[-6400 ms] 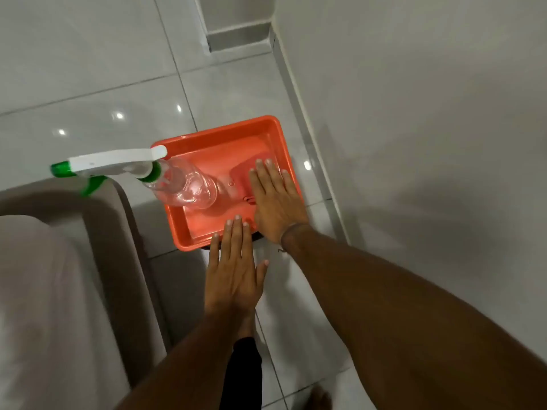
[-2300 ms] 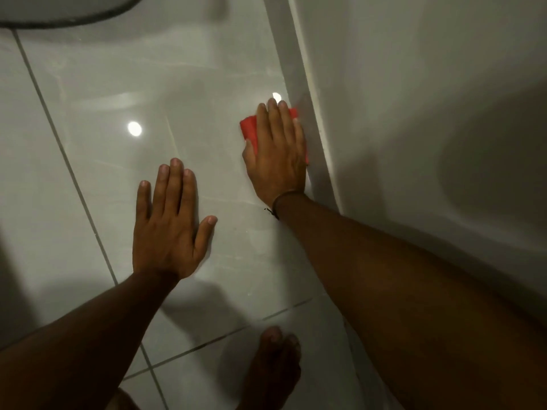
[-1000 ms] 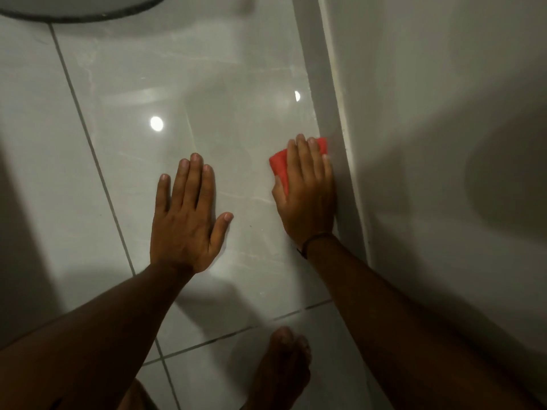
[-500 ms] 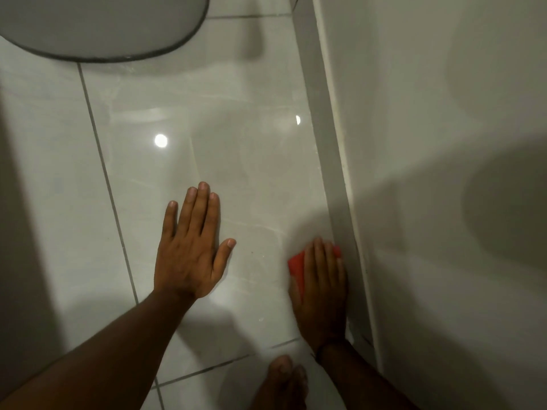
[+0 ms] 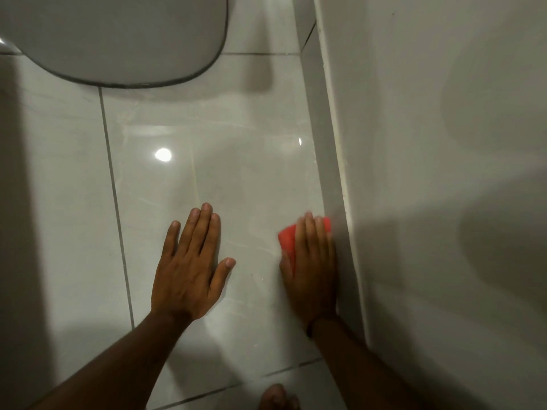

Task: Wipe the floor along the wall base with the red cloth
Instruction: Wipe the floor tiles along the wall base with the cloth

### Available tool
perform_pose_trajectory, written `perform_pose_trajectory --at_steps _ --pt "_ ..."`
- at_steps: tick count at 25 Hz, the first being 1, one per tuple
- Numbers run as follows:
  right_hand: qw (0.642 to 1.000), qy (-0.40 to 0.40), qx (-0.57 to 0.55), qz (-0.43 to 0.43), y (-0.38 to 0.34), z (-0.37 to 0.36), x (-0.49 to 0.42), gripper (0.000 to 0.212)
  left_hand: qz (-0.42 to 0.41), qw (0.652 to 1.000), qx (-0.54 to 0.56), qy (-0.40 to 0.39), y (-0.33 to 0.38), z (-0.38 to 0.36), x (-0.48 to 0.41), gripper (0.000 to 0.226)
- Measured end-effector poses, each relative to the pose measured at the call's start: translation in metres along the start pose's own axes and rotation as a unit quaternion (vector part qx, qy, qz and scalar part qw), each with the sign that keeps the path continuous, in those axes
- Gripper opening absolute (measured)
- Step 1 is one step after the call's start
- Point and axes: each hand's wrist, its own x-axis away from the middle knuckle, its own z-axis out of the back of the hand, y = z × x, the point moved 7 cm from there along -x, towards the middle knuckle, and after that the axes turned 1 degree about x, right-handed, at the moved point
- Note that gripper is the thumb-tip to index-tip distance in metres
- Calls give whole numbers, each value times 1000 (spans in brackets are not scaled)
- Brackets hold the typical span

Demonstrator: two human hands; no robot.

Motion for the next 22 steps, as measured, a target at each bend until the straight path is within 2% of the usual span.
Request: perform_pose_trajectory --at_steps 2,4,9,12,14,17,22 --pt "1000 -22 10 -4 10 -4 43 68 29 999 19 11 -3 1 -1 85" --pt "1000 -30 8 -2 8 -7 41 68 46 999 20 16 -6 1 -1 84" --pt "999 39 -7 10 -25 16 -91 64 39 999 4 6 -4 -1 -1 82" --pt "999 36 -10 4 -43 29 -178 67 41 999 4 7 -4 -2 -2 82" --pt "1000 27 3 1 -47 29 -193 68 51 999 9 10 -6 -1 -1 82" --pt "999 32 3 33 -36 23 -154 70 58 998 18 11 -6 0 -4 83" --pt "1000 3 -2 -14 -1 4 13 68 54 999 -2 3 -2 -1 -3 82"
